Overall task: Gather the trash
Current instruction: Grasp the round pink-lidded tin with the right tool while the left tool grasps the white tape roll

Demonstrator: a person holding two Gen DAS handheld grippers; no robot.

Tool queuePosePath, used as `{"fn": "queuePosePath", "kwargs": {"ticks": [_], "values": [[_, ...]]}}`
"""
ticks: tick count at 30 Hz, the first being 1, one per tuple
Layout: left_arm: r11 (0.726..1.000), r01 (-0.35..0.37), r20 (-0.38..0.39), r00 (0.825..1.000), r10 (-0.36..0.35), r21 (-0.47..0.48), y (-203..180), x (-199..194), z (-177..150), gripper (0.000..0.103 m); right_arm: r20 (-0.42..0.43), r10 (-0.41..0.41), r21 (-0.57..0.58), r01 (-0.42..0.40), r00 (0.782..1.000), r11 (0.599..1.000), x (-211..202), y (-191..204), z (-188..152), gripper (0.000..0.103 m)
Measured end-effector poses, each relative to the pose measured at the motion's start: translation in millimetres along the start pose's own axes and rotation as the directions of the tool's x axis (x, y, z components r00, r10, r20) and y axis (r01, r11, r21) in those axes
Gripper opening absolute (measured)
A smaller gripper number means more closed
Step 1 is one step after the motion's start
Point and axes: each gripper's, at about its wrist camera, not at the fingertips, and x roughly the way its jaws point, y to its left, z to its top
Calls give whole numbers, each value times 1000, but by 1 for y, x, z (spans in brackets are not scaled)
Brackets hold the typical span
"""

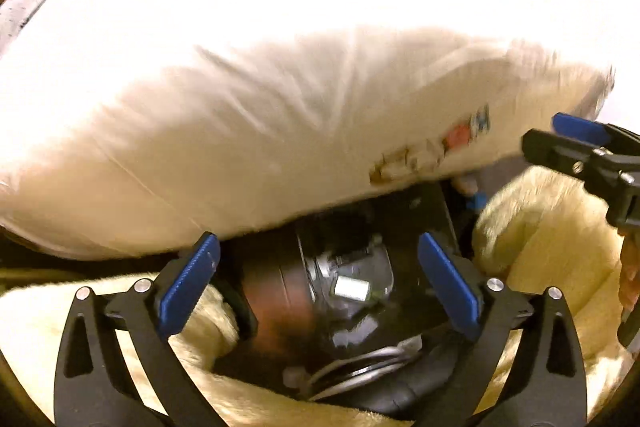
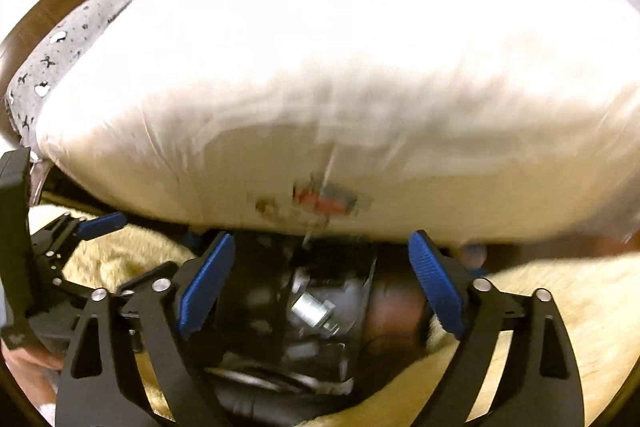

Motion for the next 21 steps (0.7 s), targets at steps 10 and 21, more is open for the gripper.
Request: {"fn": "queuePosePath", "kwargs": {"ticks": [10, 21], "values": [[998, -62, 199, 978, 67, -31, 25, -54, 57, 95, 211, -23, -49, 34, 977, 998, -24, 4, 88, 97], [994, -95, 192, 976, 103, -51, 46, -40, 91, 95, 163, -4, -86, 19, 987, 996, 49, 42, 174, 97]]}}
